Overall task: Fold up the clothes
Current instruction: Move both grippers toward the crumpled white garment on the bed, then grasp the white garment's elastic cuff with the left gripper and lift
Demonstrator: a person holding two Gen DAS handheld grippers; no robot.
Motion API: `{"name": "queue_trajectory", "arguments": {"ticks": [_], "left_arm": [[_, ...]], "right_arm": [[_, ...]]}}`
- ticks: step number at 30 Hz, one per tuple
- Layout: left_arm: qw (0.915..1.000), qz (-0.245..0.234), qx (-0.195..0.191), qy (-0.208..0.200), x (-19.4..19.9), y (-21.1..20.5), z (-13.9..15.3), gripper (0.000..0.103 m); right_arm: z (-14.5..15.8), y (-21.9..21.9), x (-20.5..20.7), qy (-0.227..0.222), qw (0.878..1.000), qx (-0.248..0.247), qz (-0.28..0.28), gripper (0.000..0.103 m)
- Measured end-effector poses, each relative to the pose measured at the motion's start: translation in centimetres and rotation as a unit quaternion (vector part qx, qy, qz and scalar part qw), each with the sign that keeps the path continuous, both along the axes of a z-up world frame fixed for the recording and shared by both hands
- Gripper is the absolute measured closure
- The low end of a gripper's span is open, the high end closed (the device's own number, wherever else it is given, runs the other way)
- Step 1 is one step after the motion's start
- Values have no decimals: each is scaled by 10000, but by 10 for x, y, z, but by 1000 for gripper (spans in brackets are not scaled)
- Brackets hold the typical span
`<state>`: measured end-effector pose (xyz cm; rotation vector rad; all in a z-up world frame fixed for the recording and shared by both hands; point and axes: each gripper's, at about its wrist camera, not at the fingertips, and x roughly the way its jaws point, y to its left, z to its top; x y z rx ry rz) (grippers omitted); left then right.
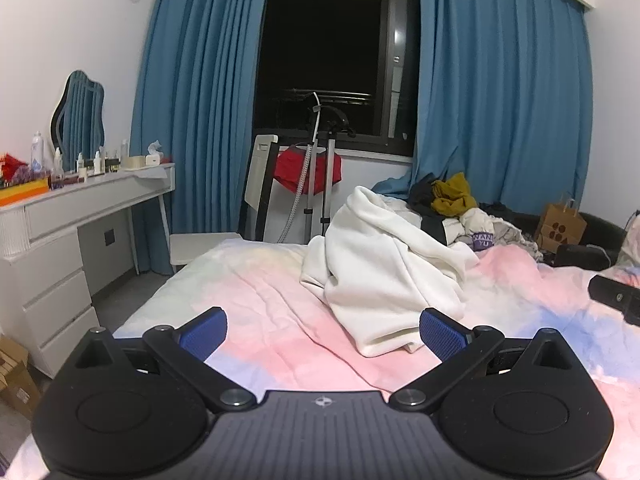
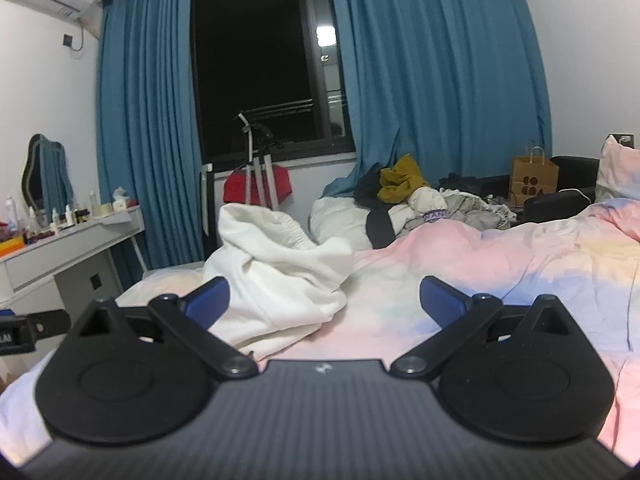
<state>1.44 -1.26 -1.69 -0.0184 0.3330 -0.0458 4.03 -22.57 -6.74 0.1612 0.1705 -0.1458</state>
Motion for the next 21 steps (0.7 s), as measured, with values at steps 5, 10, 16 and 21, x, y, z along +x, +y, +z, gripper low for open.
{"name": "queue_trajectory", "arguments": {"ticks": [5, 10, 16, 21], "left_arm": [[9979, -570, 298, -124, 14, -24, 17, 0], [9949, -855, 498, 170, 68, -57, 30, 0], [9958, -711, 314, 488, 178, -82, 29, 0], [9974, -560, 185, 410, 285, -108, 29, 0]], "right_arm": [[2, -10, -7, -77, 9996, -20, -285, 0], [1, -21, -7, 102, 9989, 152, -437, 0], [-9, -32, 1, 286, 9973, 436, -509, 0], [-32, -38, 25, 510, 9949, 626, -601, 0]]}}
